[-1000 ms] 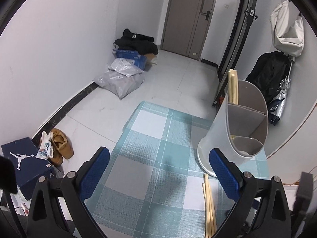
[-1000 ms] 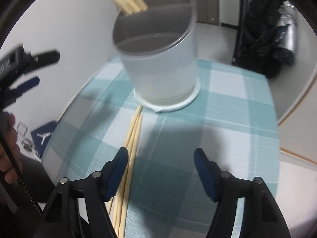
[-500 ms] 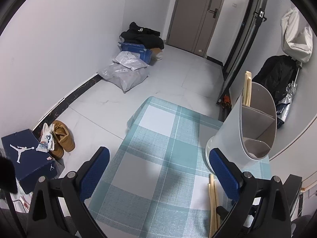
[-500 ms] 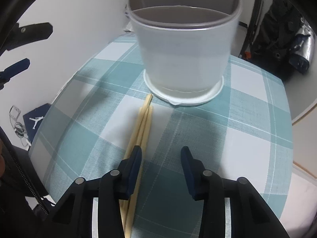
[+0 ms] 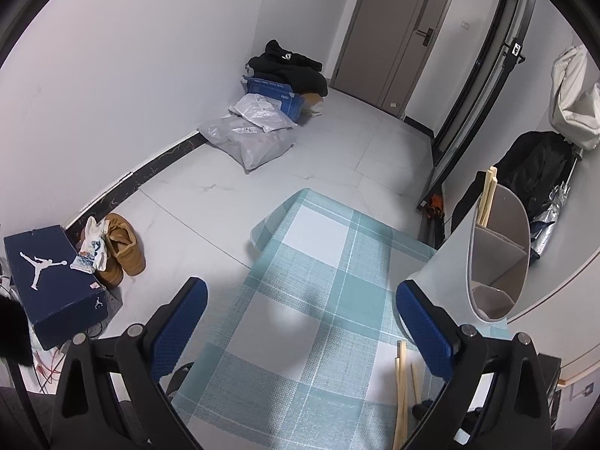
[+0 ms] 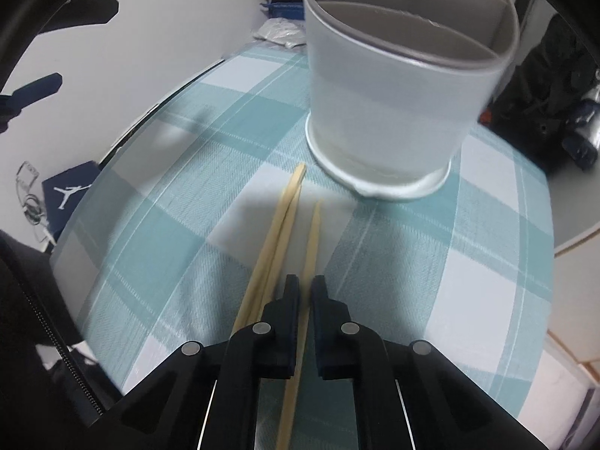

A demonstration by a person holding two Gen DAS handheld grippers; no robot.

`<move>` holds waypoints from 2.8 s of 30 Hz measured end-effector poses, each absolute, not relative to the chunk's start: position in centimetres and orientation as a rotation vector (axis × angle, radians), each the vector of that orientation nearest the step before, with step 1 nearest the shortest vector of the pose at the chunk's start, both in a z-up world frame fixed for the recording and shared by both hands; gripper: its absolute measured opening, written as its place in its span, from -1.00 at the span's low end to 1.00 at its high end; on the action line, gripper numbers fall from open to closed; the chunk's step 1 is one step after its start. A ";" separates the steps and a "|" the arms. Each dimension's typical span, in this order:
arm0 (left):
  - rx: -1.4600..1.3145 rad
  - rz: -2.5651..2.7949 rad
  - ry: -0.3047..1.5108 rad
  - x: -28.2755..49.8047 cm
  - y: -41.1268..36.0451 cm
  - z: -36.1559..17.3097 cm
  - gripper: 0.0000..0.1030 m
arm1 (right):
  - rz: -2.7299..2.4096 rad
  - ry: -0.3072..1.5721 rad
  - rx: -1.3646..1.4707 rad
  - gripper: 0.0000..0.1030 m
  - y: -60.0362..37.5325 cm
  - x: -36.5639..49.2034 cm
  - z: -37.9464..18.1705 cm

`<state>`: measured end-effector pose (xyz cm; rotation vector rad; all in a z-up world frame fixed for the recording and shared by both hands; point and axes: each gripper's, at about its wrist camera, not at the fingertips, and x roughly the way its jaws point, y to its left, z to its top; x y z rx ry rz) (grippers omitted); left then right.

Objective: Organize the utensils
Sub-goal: 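Lower the right tool to the loose chopsticks and pinch one, then pinch a chopstick with the left tool while the right tool holds its chopstick, then raise both held chopsticks over the white holder and lower them in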

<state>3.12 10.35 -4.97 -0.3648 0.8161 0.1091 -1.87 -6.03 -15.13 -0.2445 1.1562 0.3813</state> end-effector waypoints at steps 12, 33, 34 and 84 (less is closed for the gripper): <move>-0.361 0.099 0.822 3.0 10.7 -5.2 0.92 | 0.418 1.191 -0.290 -0.87 -7.0 -1.3 -15.3; -0.029 -0.136 1.089 3.3 1.3 -10.2 0.92 | 0.420 1.092 0.300 -0.92 -16.4 2.6 -13.2; -0.011 -0.133 1.100 3.3 0.9 -10.6 0.92 | 0.421 1.082 0.337 -0.92 -17.6 2.6 -12.7; -0.227 -0.086 1.020 5.0 3.1 -8.4 -0.94 | 0.431 0.867 0.343 -0.91 -20.0 -0.5 -7.2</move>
